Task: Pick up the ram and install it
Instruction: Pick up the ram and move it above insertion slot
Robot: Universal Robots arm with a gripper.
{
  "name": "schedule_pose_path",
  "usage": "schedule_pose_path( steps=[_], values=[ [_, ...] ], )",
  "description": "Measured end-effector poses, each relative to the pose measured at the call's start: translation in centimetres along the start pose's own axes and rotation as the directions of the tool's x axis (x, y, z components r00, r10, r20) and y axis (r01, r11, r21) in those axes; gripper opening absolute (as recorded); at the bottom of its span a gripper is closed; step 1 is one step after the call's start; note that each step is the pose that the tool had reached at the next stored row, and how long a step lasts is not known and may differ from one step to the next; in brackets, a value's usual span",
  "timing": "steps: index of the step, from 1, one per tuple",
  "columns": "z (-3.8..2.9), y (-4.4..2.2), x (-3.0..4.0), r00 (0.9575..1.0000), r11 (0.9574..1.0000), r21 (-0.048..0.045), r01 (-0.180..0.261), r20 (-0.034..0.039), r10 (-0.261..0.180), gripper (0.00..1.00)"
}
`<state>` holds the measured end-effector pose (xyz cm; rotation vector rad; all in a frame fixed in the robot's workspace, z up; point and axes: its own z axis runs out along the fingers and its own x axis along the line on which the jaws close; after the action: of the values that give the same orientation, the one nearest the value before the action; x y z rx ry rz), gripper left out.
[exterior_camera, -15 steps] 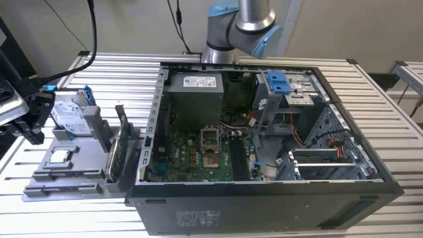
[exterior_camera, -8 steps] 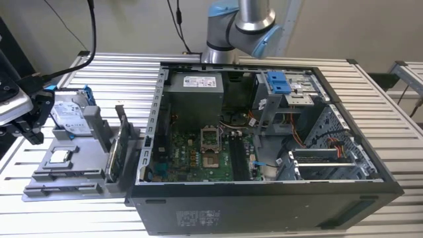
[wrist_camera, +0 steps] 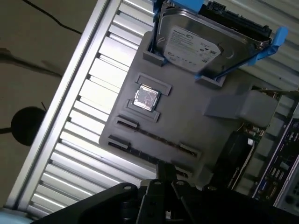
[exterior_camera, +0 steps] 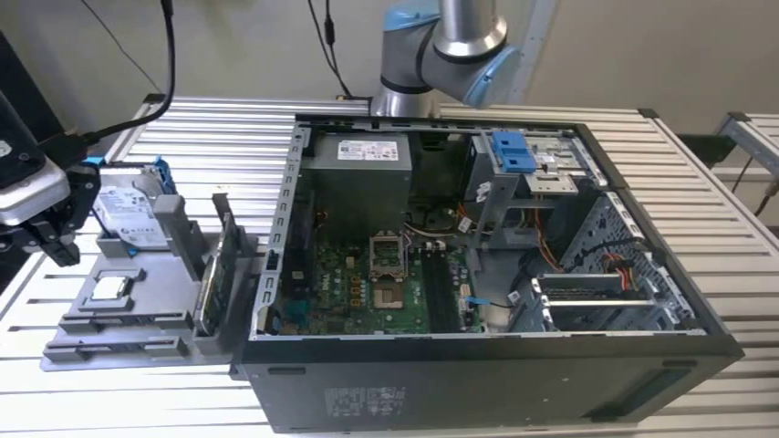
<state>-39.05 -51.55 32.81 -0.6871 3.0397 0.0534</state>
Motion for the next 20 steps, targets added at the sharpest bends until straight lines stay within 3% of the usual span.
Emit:
schedule_pose_path(
  steps=[4, 11, 16, 20],
  values=[
    [0.01, 0.00, 0.01, 0.9982, 0.9982, -0.0004, 0.061, -0.0024, -0.061, 0.11],
    [0.08, 0.02, 0.06, 0.9907, 0.9907, -0.0030, 0.136, -0.0041, -0.136, 0.11],
    [0.16, 0.03, 0.07, 0.9745, 0.9745, -0.0057, 0.224, -0.0054, -0.224, 0.11],
    [0.34, 0.02, 0.07, 0.9555, 0.9555, -0.0048, 0.295, -0.0023, -0.295, 0.11]
  ],
)
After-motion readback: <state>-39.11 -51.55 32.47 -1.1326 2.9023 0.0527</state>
